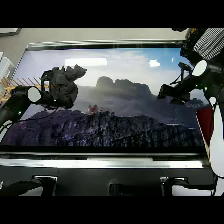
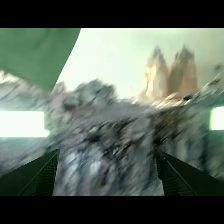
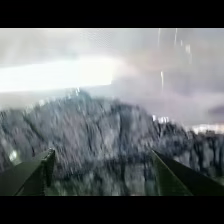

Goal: Fold the clothes and pants, and hang the long-sleeved shirts on hangers.

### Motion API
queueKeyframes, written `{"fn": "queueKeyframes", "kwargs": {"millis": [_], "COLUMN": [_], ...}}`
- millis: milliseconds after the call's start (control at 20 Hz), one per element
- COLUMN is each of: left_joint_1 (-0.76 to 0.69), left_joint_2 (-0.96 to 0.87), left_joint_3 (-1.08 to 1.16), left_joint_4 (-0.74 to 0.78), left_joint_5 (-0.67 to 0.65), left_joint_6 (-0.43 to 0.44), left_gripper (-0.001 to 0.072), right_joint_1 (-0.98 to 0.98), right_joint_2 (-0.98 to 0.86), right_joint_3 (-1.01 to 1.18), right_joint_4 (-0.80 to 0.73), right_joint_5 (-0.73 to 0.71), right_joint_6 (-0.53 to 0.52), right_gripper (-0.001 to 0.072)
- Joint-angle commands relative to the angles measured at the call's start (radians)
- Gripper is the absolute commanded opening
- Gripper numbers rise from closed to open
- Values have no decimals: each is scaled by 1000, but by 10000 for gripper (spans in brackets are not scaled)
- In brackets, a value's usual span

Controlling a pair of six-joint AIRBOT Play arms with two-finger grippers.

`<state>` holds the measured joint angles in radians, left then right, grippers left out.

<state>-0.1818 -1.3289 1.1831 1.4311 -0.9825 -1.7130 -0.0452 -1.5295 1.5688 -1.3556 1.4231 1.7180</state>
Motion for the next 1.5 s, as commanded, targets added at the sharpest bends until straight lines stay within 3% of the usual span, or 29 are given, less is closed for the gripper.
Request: {"fn": "queueKeyframes", "kwargs": {"millis": [0,100,300,350,450,500,600,700,800,1000,1100,1150,1300,1350,1450], "left_joint_1": [-1,-2,26,65,159,204,273,312,320,270,235,222,216,212,185], "left_joint_2": [-12,-23,-60,-114,-289,-390,-568,-690,-743,-780,-786,-791,-805,-792,-713], "left_joint_3": [0,0,50,134,384,524,756,874,861,827,827,827,826,826,836], "left_joint_4": [-122,-248,-253,-253,-236,-190,-101,-115,-185,-385,-409,-405,-430,-482,-560], "left_joint_5": [142,294,796,763,518,352,-1,-248,-254,45,138,154,80,72,129], "left_joint_6": [-9,-8,67,67,59,-10,-230,-296,-296,-202,-187,-187,-163,-74,108], "left_gripper": [705,707,710,710,710,710,710,710,710,709,706,678,67,25,24], "right_joint_1": [1,1,1,1,1,1,1,1,1,1,1,1,1,1,0], "right_joint_2": [0,0,0,0,-1,-1,-1,-1,-1,0,0,0,14,26,53], "right_joint_3": [0,0,0,0,0,0,0,0,0,0,0,0,1,1,5], "right_joint_4": [2,2,1,1,2,2,2,2,2,3,5,13,24,24,9], "right_joint_5": [-108,-172,-317,-334,-364,-363,-346,-325,-323,-296,-247,-218,-145,-139,-167], "right_joint_6": [-9,-8,-9,-9,-26,-31,-31,-32,-32,-36,-48,-56,-68,-96,-163], "right_gripper": [705,705,697,697,697,697,697,697,697,699,699,699,696,695,694]}}
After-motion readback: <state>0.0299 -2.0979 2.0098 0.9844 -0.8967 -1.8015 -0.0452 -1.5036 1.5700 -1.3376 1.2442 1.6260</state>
